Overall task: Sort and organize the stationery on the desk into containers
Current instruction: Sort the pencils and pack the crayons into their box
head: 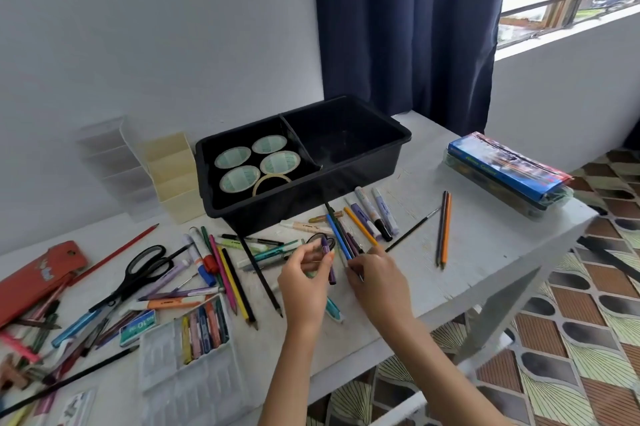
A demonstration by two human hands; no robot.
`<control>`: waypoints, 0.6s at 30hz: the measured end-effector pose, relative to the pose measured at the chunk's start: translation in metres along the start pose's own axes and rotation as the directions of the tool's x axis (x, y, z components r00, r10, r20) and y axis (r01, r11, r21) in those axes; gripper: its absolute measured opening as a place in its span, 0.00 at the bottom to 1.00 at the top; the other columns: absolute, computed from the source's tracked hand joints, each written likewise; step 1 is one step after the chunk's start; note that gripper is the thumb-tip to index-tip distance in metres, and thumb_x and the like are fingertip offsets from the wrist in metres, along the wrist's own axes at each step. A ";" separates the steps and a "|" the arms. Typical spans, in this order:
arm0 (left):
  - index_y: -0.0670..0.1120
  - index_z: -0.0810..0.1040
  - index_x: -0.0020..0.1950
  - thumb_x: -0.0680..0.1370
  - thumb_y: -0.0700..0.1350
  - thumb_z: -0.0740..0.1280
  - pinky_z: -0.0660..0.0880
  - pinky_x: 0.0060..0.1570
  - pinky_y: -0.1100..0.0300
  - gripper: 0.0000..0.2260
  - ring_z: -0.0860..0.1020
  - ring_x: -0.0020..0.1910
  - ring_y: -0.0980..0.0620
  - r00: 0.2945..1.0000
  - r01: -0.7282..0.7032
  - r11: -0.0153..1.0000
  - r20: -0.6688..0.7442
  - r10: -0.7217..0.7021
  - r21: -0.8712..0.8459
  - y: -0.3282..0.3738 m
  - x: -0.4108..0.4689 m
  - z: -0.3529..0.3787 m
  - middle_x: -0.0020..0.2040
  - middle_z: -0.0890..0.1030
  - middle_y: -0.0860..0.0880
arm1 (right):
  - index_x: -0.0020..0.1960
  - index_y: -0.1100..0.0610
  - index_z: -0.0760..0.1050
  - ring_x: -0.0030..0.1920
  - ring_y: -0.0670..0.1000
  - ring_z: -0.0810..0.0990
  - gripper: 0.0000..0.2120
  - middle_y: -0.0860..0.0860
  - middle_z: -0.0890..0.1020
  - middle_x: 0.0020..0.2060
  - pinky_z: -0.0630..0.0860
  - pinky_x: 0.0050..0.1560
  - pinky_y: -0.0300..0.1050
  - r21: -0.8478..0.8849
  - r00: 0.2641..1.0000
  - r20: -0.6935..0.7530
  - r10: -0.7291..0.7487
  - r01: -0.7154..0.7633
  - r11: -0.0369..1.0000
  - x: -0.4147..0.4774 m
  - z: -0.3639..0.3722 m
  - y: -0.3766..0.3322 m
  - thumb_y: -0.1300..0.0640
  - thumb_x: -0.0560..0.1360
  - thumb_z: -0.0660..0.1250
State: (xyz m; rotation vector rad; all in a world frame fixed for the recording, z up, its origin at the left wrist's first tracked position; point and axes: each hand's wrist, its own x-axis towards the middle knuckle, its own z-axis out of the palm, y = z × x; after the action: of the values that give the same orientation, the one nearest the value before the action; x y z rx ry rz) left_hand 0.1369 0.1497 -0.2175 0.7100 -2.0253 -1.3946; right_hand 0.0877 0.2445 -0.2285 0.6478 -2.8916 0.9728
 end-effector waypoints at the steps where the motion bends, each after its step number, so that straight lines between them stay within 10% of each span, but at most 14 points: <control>1: 0.45 0.79 0.54 0.75 0.38 0.69 0.74 0.38 0.74 0.09 0.79 0.38 0.65 0.999 0.032 0.999 -0.015 -0.033 -0.022 0.000 -0.002 -0.003 0.41 0.81 0.54 | 0.57 0.54 0.79 0.52 0.48 0.73 0.11 0.49 0.76 0.52 0.75 0.49 0.42 -0.057 1.000 -0.014 -0.011 0.010 0.998 -0.001 0.001 -0.003 0.52 0.78 0.62; 8: 0.41 0.77 0.62 0.77 0.39 0.67 0.78 0.47 0.62 0.14 0.81 0.49 0.52 0.935 0.331 0.884 -0.015 -0.356 -0.330 -0.010 -0.008 -0.026 0.49 0.82 0.45 | 0.60 0.61 0.75 0.54 0.51 0.72 0.13 0.54 0.74 0.55 0.72 0.47 0.41 -0.260 0.999 -0.004 0.043 -0.043 0.965 -0.006 0.017 -0.022 0.55 0.78 0.63; 18: 0.41 0.73 0.66 0.74 0.38 0.70 0.77 0.48 0.61 0.20 0.80 0.49 0.49 0.910 0.366 0.846 -0.040 -0.412 -0.387 -0.015 -0.024 -0.065 0.51 0.81 0.44 | 0.28 0.63 0.71 0.26 0.46 0.67 0.16 0.53 0.71 0.25 0.63 0.25 0.37 0.294 0.967 -0.070 0.245 -0.215 0.931 -0.020 0.021 -0.039 0.62 0.74 0.64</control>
State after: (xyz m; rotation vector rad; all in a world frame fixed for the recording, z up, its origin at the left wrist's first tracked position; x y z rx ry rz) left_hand 0.2015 0.1201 -0.2168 1.0434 -1.5045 -1.8518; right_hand 0.1236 0.2116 -0.2258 0.2529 -2.8025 1.4239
